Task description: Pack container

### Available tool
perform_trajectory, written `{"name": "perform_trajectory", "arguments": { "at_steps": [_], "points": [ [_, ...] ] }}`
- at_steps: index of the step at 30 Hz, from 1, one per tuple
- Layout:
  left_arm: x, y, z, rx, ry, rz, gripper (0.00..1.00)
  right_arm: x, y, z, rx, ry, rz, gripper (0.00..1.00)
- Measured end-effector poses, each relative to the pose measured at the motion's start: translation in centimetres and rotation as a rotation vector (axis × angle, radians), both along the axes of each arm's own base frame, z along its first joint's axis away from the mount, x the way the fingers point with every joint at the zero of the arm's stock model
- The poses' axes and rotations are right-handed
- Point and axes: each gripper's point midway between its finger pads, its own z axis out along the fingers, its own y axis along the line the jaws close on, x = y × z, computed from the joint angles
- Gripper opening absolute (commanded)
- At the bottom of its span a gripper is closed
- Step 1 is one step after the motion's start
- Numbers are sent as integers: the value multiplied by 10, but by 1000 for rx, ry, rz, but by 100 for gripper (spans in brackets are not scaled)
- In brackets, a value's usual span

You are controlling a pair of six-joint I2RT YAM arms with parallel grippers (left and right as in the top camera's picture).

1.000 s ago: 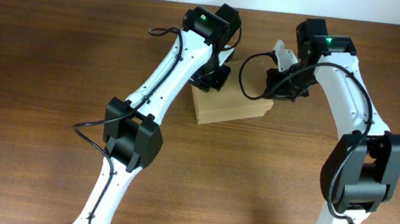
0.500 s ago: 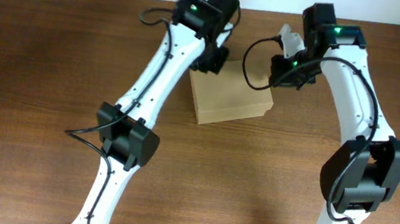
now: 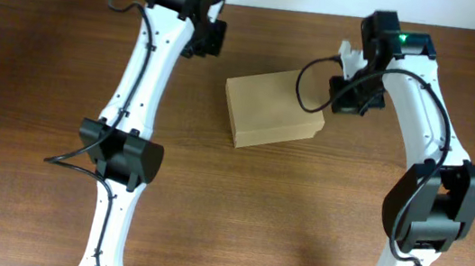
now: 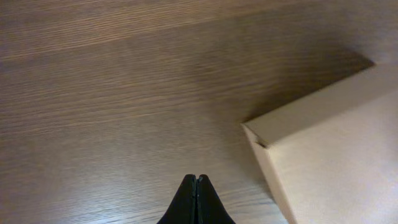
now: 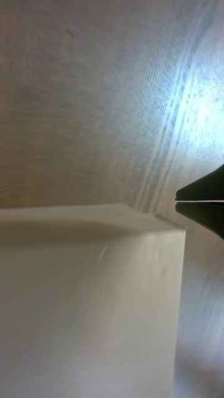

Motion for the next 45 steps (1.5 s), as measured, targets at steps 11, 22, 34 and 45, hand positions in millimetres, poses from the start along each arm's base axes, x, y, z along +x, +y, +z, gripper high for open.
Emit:
{"name": "perform_trajectory", "arguments": {
  "at_steps": [11,22,34,45],
  "points": [
    [2,5,0,3,-1,11,2,-28,15,-50,96,104,-1,4],
    [1,6,0,3,1,11,2,-36,69,-50,151,88,127,4],
    [-9,13,-4,33,45,17,2,-28,51,-51,144,74,86,4],
    [-19,17,-46,69,161,20,2,-16,1,-51,135,61,-35,4]
  ]
}}
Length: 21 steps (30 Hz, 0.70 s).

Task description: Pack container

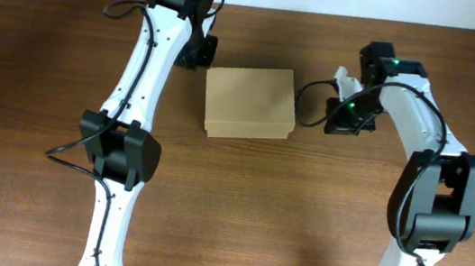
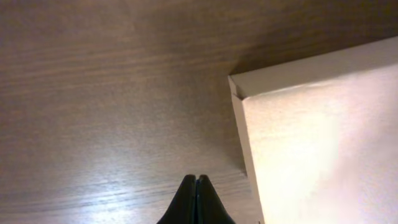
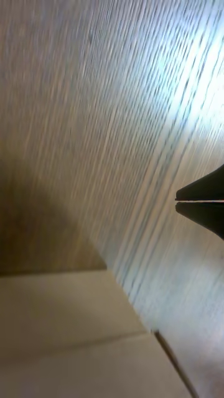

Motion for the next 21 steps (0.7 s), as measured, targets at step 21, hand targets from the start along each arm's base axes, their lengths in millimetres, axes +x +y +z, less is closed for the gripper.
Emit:
{"name": "perform_trajectory", "arguments": {
  "at_steps": [21],
  "points": [
    [14,-25,-57,-117,14,-16,3,2,-8,0,0,-2,-19,4]
  ]
}}
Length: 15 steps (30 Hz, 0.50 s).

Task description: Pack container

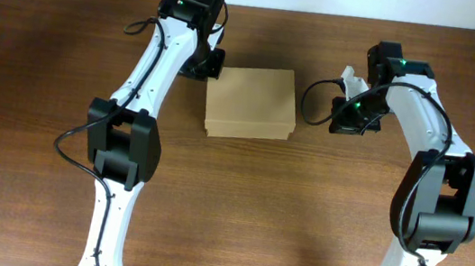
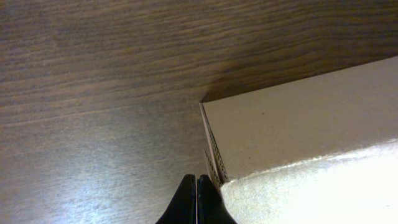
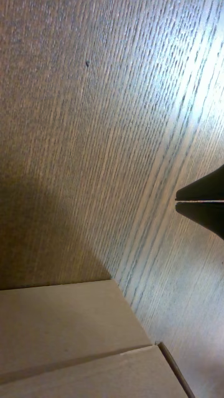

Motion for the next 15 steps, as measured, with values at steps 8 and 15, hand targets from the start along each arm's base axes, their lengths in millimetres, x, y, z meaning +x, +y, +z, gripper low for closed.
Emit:
{"name": "perform_trajectory", "arguments": {
  "at_steps": [8,15],
  "points": [
    [7,-10,2,-22,-35,-14,3,0,0,0,0,0,-1,4],
    [8,-15,3,-35,-42,-25,3,0,0,0,0,-1,0,4]
  ]
}}
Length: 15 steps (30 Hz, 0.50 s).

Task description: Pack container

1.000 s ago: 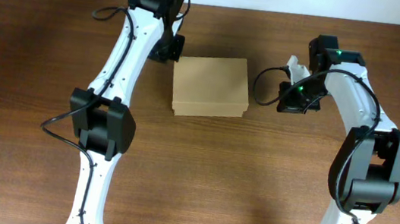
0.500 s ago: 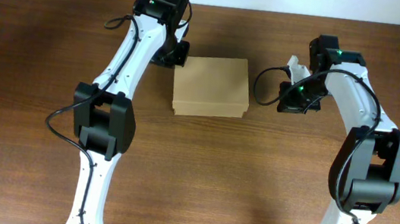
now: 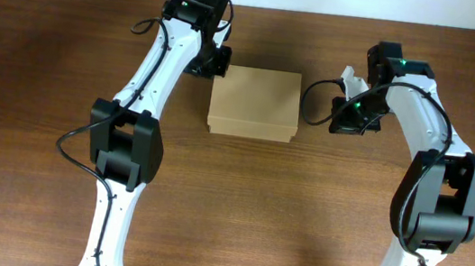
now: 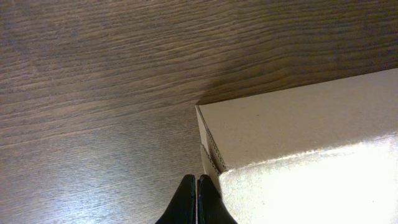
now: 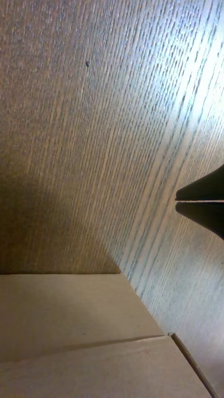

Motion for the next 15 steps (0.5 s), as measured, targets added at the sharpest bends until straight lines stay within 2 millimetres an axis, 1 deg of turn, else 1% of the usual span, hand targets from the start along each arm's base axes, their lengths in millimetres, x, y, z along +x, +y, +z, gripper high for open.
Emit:
{"name": "perform_trajectory", "arguments": {
  "at_steps": [4,8,11,15],
  "points": [
    [0,9,-1,46,-1,26,3,5,0,0,0,-23,0,4],
    [2,28,2,77,2,74,3,13,-2,7,5,-49,-6,4],
    [12,50,18,79,-29,128,3,28,-7,28,5,-97,-18,4],
    [26,91,61,103,-109,213,3,47,-16,74,-4,-179,-37,4]
  ]
}}
